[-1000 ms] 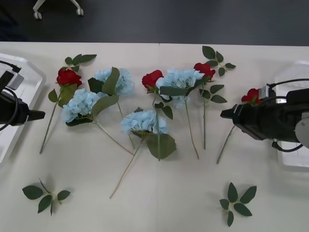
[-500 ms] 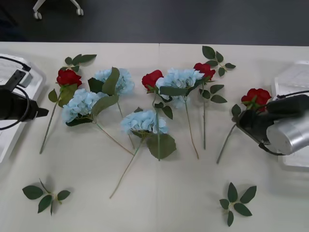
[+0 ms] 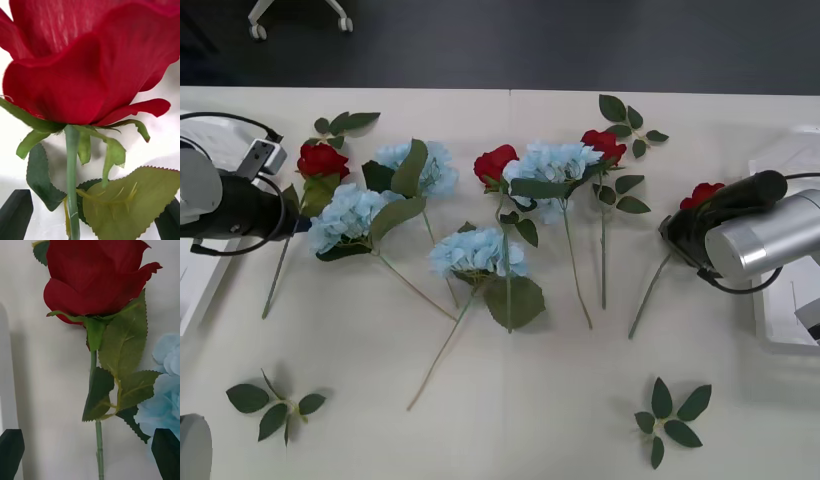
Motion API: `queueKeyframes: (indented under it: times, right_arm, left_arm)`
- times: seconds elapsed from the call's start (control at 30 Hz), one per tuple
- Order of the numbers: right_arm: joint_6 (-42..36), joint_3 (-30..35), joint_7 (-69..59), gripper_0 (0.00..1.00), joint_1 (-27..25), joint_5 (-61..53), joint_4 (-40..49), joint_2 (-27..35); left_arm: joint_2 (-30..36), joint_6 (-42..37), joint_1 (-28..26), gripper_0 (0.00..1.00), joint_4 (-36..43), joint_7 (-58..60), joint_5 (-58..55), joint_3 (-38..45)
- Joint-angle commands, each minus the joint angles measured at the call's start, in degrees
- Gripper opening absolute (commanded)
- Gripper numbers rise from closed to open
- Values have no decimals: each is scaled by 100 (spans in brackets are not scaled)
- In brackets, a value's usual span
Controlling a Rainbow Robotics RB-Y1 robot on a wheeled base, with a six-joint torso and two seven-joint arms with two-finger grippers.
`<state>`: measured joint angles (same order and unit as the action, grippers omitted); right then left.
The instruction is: Put the red flowers into the right box and the blue flowers into the left box
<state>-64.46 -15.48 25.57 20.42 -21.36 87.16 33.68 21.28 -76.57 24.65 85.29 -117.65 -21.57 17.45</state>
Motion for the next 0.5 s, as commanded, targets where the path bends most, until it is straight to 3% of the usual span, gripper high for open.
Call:
queueKeyframes:
  times: [0.03, 0.07, 0.17, 0.2, 0.23, 0.3, 0.5]
  right_arm:
    - [65, 89, 273, 66, 49, -97, 90, 51]
    - [65, 81, 299, 57, 49, -123, 90, 60]
    - [56, 81, 352, 52, 41, -158, 90, 51]
    - [56, 81, 378, 37, 41, -176, 99, 51]
    - [56, 81, 405, 17, 41, -202, 90, 42]
    - [21, 81, 449, 0, 41, -273, 99, 42]
    - [12, 72, 572, 0, 23, -343, 90, 51]
  left_arm:
    - [-1, 274, 277, 100, -329, 260, 82, 30]
    - [-1, 336, 321, 100, -443, 260, 91, 12]
    - [-1, 503, 382, 100, -681, 260, 126, -14]
    - [-1, 582, 400, 100, -769, 260, 144, -32]
    - [-1, 661, 400, 100, -821, 269, 153, -58]
    - [-10, 713, 400, 100, -874, 260, 170, -93]
    - [-54, 731, 400, 100, -953, 269, 249, -155]
